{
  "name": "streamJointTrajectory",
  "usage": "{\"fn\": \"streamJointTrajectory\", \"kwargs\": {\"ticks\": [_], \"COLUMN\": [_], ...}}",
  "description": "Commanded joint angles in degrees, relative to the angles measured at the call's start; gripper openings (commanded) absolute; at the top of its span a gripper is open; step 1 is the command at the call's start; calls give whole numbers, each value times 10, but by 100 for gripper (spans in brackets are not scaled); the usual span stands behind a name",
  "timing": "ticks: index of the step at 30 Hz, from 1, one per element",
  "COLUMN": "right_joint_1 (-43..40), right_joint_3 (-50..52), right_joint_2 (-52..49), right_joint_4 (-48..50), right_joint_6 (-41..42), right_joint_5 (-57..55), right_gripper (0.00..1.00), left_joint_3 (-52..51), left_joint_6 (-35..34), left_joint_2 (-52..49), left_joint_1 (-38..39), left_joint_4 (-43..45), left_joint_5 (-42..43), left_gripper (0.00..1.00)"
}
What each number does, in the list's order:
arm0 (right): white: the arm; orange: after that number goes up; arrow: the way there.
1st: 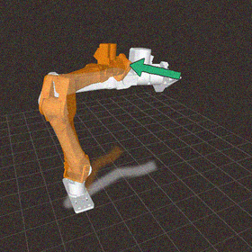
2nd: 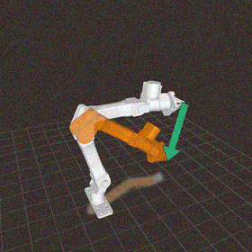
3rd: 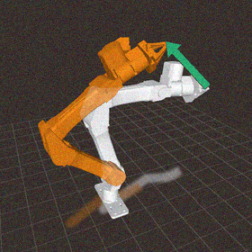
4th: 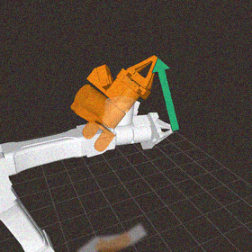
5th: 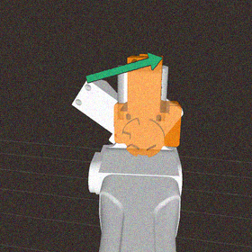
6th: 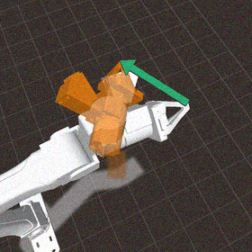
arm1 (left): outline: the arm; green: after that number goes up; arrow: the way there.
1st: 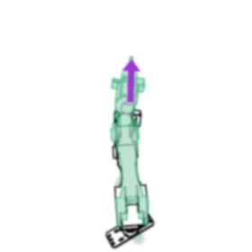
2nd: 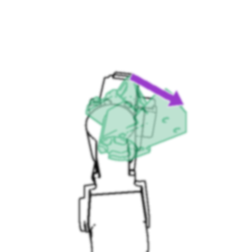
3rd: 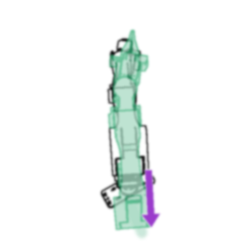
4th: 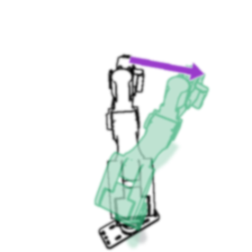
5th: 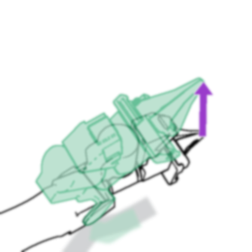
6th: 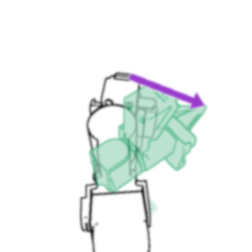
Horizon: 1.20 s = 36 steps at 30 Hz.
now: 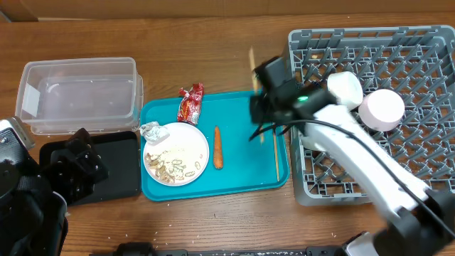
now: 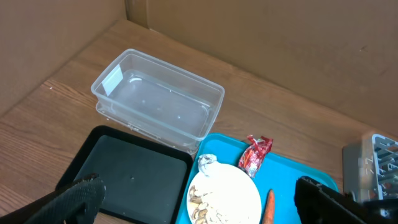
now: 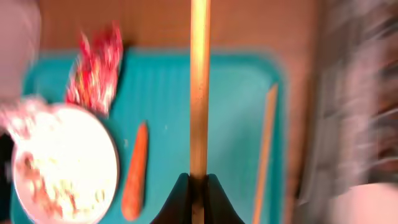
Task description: Sort waste into correct bins and load items into the dishwasher
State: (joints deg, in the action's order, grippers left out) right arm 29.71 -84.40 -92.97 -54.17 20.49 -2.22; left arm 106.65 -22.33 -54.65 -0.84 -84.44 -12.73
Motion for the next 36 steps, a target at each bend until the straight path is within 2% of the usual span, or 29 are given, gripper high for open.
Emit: {"fn": "streamJointTrajectory", "kwargs": {"ticks": [1, 5, 11, 12, 13, 14, 18, 22, 25, 29, 33, 36], "right_joint_1": [-46, -98, -145, -149, -152, -153, -147, -118, -80, -18, 27, 33], "right_joint_3": [-11, -6, 15, 16, 16, 16, 5, -5, -5, 8, 51, 89], "right_joint_2": [19, -5, -53, -60, -68, -72, -68, -39, -22, -26, -47, -74], "right_joint_4": [-16, -45, -24, -20, -16, -12, -21, -44, -57, -67, -45, -7], "right_joint_6": [-40, -76, -128, -143, -156, -163, -171, -169, -138, -89, -7, 37], "right_joint_5": [-49, -62, -55, -56, -65, -78, -80, 2, 57, 51, -40, -88], "right_gripper": [4, 4, 4, 12, 26, 33, 33, 32, 31, 29, 29, 33], "left_joint_3": [4, 4, 4, 4, 4, 4, 4, 4, 4, 4, 4, 4], "left_joint_6": [5, 5, 5, 5, 5, 5, 5, 5, 5, 5, 5, 5], "left_joint_2": [0, 0, 0, 0, 0, 0, 0, 0, 0, 0, 0, 0], "left_joint_1": [2, 2, 2, 2, 2, 2, 2, 2, 2, 2, 2, 2], "left_joint_4": [2, 2, 2, 2, 2, 2, 2, 2, 2, 2, 2, 2], "left_joint_5": [-12, -12, -12, -12, -12, -12, -12, -12, -12, -12, -12, -12], "left_gripper": [100, 100, 100, 100, 100, 100, 100, 100, 100, 100, 100, 100]}}
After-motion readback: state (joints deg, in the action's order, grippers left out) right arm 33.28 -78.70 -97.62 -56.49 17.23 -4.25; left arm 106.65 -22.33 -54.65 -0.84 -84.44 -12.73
